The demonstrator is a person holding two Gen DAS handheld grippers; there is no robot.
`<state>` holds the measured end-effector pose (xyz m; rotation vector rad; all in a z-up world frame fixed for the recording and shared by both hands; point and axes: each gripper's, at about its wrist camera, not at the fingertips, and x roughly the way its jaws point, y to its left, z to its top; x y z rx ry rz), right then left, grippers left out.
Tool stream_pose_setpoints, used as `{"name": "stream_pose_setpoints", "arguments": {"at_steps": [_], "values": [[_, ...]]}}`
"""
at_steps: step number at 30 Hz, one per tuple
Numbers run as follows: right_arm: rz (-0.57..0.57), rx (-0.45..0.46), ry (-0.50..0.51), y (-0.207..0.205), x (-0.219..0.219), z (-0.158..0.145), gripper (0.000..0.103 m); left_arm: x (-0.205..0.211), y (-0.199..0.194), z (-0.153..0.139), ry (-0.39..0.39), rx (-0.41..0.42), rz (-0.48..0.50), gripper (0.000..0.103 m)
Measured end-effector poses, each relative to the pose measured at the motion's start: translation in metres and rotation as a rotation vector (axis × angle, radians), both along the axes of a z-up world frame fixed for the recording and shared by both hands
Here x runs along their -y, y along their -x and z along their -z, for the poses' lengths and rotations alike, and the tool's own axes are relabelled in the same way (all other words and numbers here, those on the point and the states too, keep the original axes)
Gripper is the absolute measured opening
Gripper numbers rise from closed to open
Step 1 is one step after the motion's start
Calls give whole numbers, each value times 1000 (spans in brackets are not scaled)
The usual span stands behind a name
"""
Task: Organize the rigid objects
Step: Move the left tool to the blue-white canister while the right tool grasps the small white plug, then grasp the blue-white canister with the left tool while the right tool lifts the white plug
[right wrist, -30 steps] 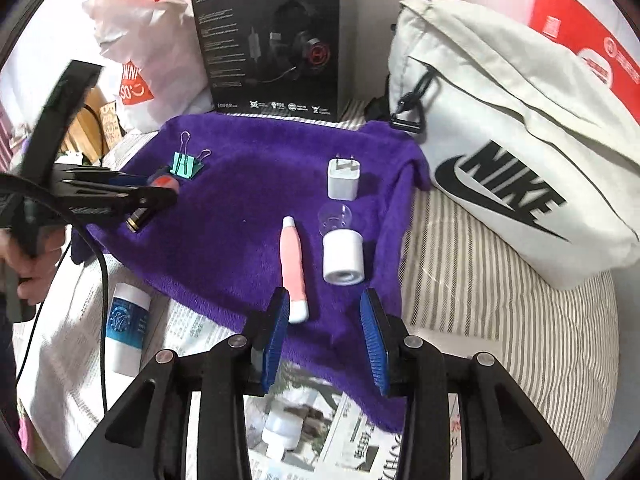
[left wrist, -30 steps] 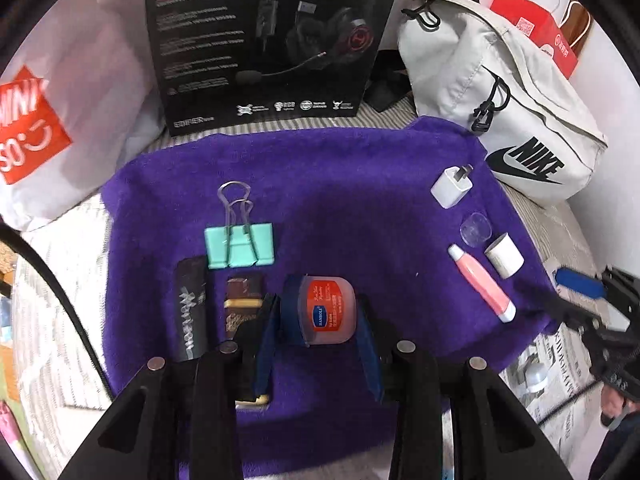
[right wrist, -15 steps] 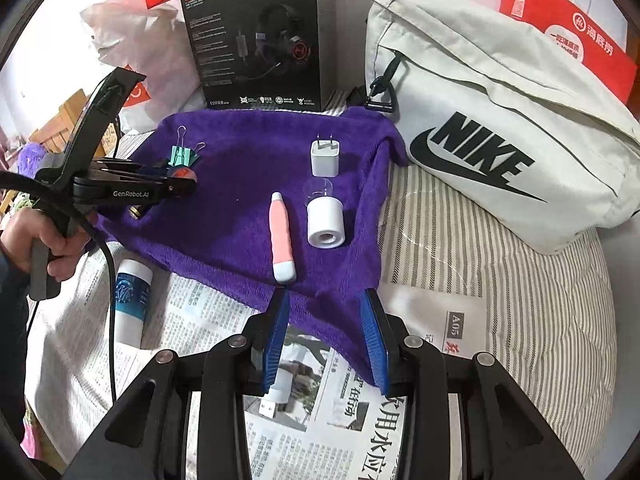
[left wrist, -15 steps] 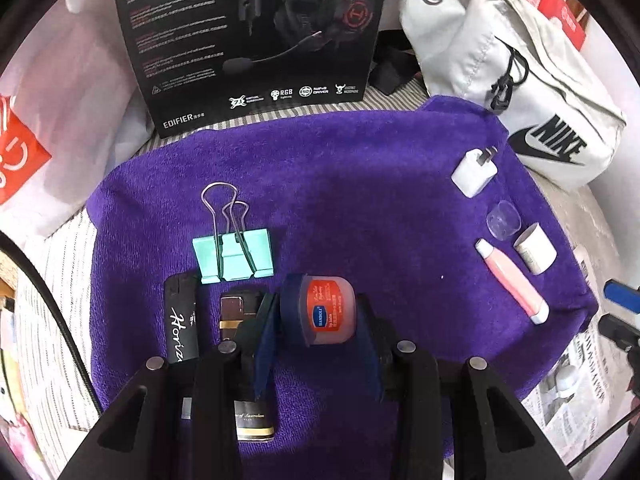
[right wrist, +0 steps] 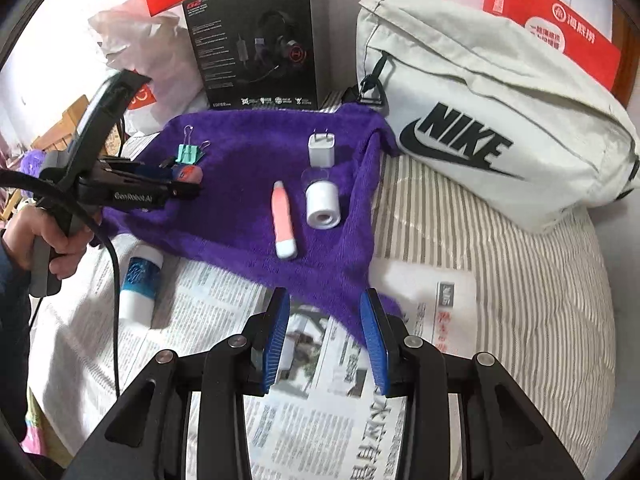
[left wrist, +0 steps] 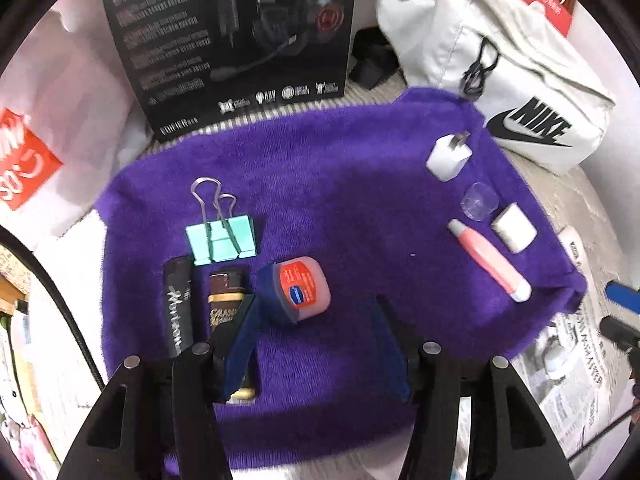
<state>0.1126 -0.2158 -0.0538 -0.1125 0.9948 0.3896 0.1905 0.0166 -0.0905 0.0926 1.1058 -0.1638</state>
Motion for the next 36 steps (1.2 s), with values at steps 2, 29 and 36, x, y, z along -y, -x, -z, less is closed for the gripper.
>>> {"name": "stream_pose_setpoints", "arguments": {"at_steps": [2, 29, 36], "values": [[-6, -12, -9, 6, -1, 2, 37, 1, 11, -7, 2, 13, -2, 54], [-3, -4, 66, 17, -19, 58, 25, 6, 107, -5, 140, -33, -56, 55], [36, -21, 60, 18, 5, 57, 25, 26, 99, 17, 99, -94, -39, 57]]}}
